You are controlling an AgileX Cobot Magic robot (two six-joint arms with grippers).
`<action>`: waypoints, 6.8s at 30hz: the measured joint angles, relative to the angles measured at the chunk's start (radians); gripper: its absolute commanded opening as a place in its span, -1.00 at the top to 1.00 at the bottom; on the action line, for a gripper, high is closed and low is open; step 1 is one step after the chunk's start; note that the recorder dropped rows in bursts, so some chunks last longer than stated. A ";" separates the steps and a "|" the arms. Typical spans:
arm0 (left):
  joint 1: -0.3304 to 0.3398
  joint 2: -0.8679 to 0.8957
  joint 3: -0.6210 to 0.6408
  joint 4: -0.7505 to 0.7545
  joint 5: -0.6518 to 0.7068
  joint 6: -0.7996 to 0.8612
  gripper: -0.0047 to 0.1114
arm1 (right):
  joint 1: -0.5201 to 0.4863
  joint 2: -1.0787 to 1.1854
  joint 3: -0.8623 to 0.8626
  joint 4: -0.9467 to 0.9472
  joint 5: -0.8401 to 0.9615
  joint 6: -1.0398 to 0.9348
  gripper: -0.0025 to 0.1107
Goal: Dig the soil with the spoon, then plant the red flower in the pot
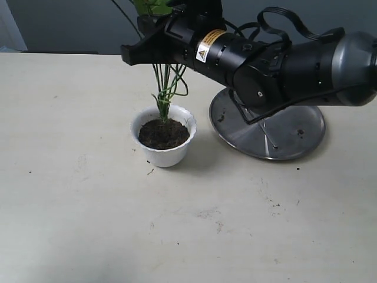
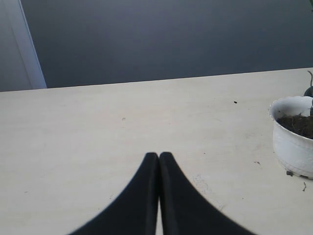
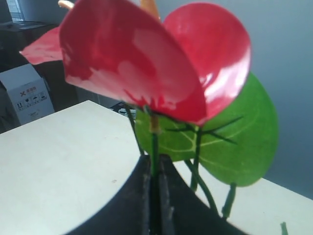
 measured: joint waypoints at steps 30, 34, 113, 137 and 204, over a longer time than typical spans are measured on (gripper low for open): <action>0.000 0.000 0.000 0.000 0.000 0.000 0.91 | 0.034 0.035 0.139 0.020 -0.118 0.037 0.96; 0.000 0.000 0.000 0.000 0.000 0.000 0.91 | 0.034 0.035 0.139 0.023 -0.118 0.037 0.96; 0.000 0.000 0.000 0.000 0.000 0.000 0.91 | 0.014 -0.464 0.250 0.042 0.475 -0.134 0.97; 0.000 0.000 0.000 0.000 0.000 0.000 0.91 | -0.065 -0.740 0.983 0.774 0.072 -0.535 0.97; 0.000 0.000 0.000 0.023 0.000 0.000 0.91 | -0.833 -1.784 1.089 0.205 0.885 -0.202 0.97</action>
